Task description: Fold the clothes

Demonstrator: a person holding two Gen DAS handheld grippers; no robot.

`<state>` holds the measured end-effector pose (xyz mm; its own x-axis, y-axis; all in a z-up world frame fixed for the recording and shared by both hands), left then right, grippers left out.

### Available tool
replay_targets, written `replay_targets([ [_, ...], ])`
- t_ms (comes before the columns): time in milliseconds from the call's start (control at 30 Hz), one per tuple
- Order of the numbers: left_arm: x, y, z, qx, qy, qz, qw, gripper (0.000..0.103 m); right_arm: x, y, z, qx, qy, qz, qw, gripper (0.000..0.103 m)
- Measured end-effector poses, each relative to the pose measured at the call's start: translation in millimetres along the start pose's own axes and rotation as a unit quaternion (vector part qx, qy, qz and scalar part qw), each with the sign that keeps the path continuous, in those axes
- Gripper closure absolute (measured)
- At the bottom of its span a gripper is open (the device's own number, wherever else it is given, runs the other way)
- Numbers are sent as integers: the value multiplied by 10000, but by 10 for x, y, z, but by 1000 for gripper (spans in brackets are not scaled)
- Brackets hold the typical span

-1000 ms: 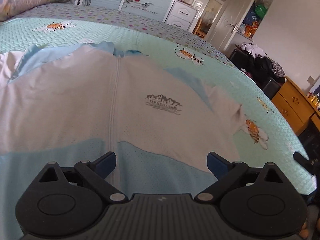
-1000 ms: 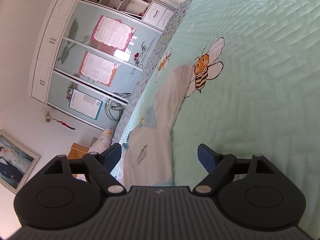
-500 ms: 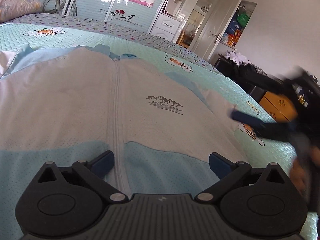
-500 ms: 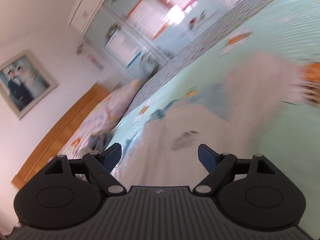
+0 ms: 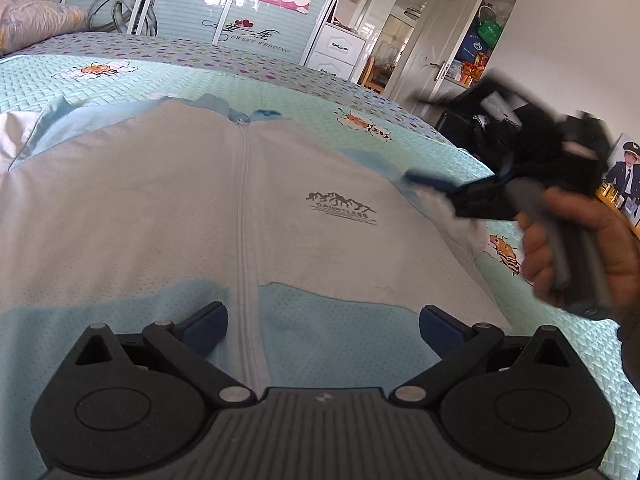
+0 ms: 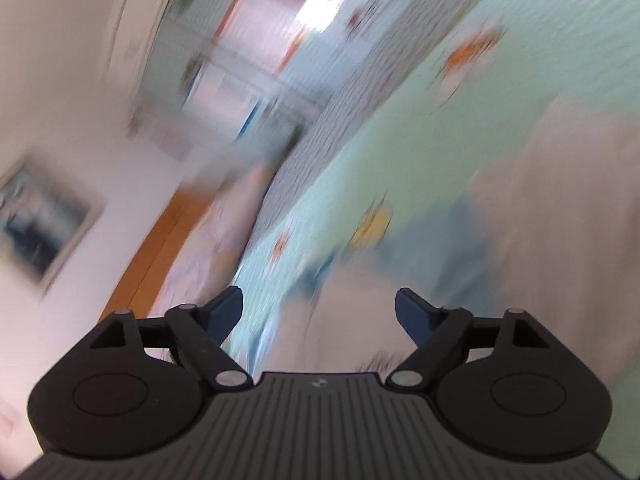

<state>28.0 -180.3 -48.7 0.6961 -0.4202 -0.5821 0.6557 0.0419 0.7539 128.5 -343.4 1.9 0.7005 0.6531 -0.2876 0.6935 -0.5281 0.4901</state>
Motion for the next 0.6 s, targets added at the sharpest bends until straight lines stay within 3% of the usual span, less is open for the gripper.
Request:
replay_targets([
  [67, 5, -4, -7, 23, 22, 0, 10000, 1, 15, 90, 230, -331, -876, -16, 9956, 31],
  [100, 4, 0, -16, 2, 8, 2, 10000, 1, -11, 158, 346, -479, -1309, 57, 9902, 57],
  [133, -2, 4, -29, -39, -16, 3, 10000, 1, -143, 253, 374, -468, -1387, 392, 9885, 52],
  [167, -9, 13, -39, -77, -38, 6, 10000, 1, -368, 370, 329, -323, -1164, 944, 9882, 48],
  [233, -38, 38, -39, -66, 36, 50, 10000, 1, -886, 514, 236, -152, -793, 1897, 9785, 21],
  [300, -120, 76, -18, 25, 255, 230, 9994, 1, -1360, 565, 288, -37, -1022, 2376, 9660, 12],
  [433, -318, 151, -10, 53, 550, 713, 9959, 1, -1793, 480, 645, 297, -1742, 2085, 9619, 12],
  [600, -77, 53, -109, -75, 616, 57, 9981, 1, -1496, 426, 1009, 681, -1650, 1538, 9718, 11],
])
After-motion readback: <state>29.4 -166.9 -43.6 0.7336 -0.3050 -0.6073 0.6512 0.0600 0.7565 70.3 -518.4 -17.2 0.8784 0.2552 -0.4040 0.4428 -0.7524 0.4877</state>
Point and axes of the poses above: each gripper's, at about its wrist camera, not at the fingertips, and x roughly the way its jaws point, z to its right, y to its top, the point moved 8 cm from there along x, roughly the way its jaws point, and after that the axes turned 6 degrees about y, right-handed, at the moved point
